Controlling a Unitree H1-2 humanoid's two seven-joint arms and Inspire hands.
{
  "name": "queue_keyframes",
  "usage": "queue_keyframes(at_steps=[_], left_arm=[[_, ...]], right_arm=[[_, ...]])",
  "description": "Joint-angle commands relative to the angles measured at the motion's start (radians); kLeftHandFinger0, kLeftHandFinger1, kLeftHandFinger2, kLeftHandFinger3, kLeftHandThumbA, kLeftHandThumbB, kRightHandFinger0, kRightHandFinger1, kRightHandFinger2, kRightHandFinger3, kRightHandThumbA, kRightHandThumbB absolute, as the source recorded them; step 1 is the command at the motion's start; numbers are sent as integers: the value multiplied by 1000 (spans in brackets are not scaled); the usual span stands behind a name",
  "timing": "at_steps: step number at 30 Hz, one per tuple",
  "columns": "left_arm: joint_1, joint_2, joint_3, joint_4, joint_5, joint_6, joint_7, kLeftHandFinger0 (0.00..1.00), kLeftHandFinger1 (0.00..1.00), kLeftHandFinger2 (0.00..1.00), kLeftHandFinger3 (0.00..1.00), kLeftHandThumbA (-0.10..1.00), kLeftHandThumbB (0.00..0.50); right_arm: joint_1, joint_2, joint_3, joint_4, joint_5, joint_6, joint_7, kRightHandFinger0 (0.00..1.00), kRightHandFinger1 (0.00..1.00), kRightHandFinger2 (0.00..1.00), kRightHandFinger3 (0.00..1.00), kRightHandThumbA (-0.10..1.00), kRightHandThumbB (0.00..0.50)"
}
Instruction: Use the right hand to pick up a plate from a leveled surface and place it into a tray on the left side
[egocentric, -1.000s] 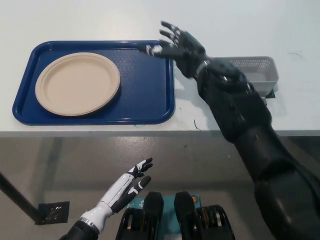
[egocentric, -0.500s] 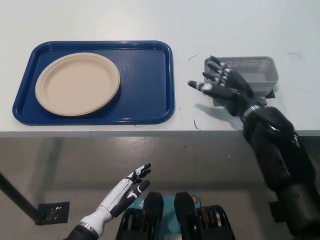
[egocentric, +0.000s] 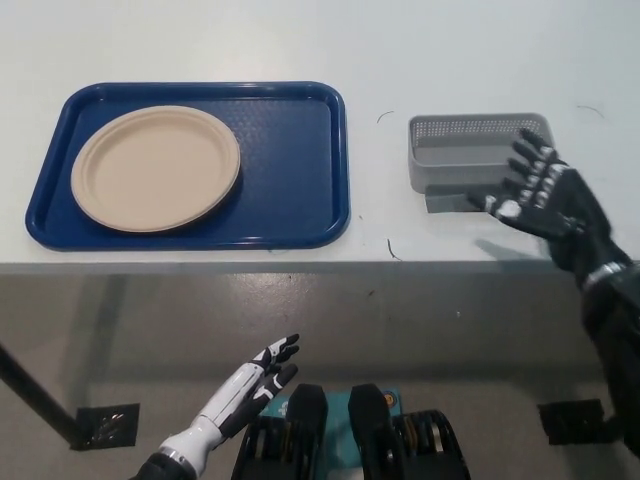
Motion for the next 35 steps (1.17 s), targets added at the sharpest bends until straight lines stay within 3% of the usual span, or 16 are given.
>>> queue_keyframes(at_steps=[1,4,5,8,11,18,19,20,21,24,28,35], left_arm=[[-145,-5,7,41,9,-61,23,1000,1000,1000,1000,1000,500],[-163,-9,10,46,2,-52,19,1000,1000,1000,1000,1000,500],[-164,-10,10,43,3,-50,20,1000,1000,1000,1000,1000,500],[-170,-14,10,47,6,-54,25,1000,1000,1000,1000,1000,500],[-176,-10,9,48,9,-62,28,1000,1000,1000,1000,1000,500],[-167,-13,14,43,13,-89,51,1000,1000,1000,1000,1000,500],[-169,-15,16,43,14,-90,58,1000,1000,1000,1000,1000,500],[-170,-16,17,44,14,-91,60,1000,1000,1000,1000,1000,500],[-169,-19,19,42,11,-90,62,1000,1000,1000,1000,1000,500],[-170,-24,30,41,7,-99,78,1000,1000,1000,1000,1000,500],[-160,-33,45,23,-14,-111,111,1000,1000,1000,1000,1000,500],[-109,-69,80,-22,-46,-111,189,1000,1000,1000,1000,1000,500]], right_arm=[[89,-198,-180,-1094,146,-530,30,1000,1000,1000,1000,1000,425],[194,-129,-152,-1094,146,-500,58,1000,1000,1000,1000,1000,450],[254,-81,-144,-1094,163,-458,71,1000,1000,1000,1000,1000,498],[386,-43,-119,-978,182,-447,143,1000,1000,1000,1000,1000,472],[505,-4,-57,-735,26,-466,172,1000,1000,1000,1000,1000,403],[519,21,35,-337,-92,-448,181,1000,1000,1000,1000,1000,397],[505,29,42,-284,-82,-434,186,1000,1000,1000,1000,1000,350],[500,31,43,-270,-79,-429,188,1000,1000,1000,1000,1000,347],[478,39,48,-212,-83,-441,190,1000,1000,1000,1000,1000,299],[425,48,61,-93,-75,-452,214,1000,1000,1000,1000,1000,278],[399,48,83,-32,-84,-439,240,1000,1000,1000,1000,1000,199],[400,51,104,-20,-123,-491,252,1000,1000,1000,1000,1000,220]])
